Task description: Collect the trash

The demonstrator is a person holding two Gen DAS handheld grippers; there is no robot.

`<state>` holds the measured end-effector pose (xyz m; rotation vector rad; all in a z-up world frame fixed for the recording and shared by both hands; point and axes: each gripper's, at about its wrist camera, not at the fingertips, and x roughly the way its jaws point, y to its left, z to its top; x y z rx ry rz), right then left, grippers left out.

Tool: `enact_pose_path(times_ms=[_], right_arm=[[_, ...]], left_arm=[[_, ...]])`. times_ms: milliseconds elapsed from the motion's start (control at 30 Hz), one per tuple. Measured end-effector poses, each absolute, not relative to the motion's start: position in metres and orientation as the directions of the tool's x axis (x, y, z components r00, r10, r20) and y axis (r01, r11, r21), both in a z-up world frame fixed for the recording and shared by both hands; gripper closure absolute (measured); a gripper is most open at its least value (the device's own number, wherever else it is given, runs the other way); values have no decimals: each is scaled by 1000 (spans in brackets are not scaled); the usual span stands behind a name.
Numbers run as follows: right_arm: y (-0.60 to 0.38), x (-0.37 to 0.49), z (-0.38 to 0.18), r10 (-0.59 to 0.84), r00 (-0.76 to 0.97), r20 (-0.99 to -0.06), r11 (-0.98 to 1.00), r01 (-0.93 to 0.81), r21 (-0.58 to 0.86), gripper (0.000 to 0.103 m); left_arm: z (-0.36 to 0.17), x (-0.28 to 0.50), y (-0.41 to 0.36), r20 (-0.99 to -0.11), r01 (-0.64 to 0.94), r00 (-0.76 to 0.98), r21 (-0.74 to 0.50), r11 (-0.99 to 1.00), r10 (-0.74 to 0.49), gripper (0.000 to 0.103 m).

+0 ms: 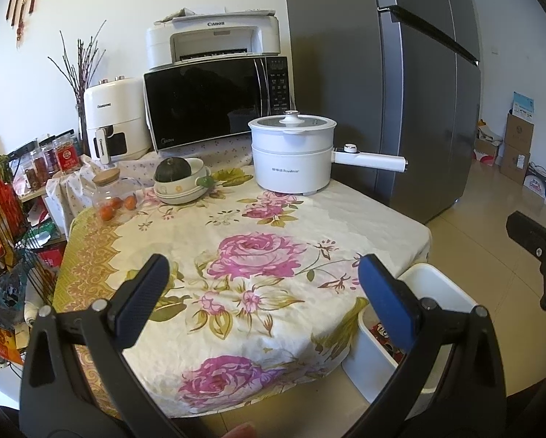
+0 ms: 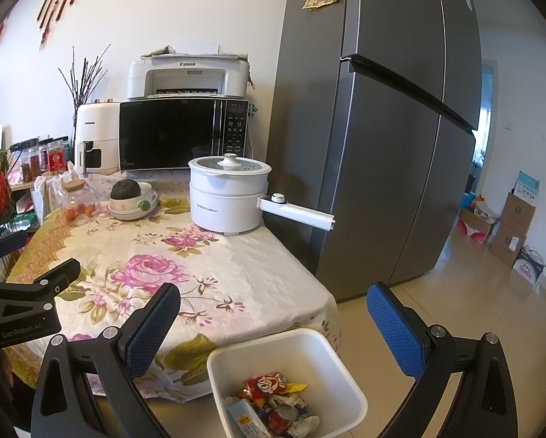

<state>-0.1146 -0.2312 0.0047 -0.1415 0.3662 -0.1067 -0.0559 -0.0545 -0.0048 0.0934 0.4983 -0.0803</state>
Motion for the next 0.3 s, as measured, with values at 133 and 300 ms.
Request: enact_pose_path(times_ms=[133, 300], right_arm=[[-231, -114, 5, -131, 928, -348, 985, 82, -152, 0], [-231, -115, 4, -129, 928, -351, 986, 81, -148, 0]], left_arm=[[-6, -55, -55, -491, 109, 869, 66, 992, -63, 0], [-10, -52, -56, -516, 132, 852, 56, 990, -84, 0]])
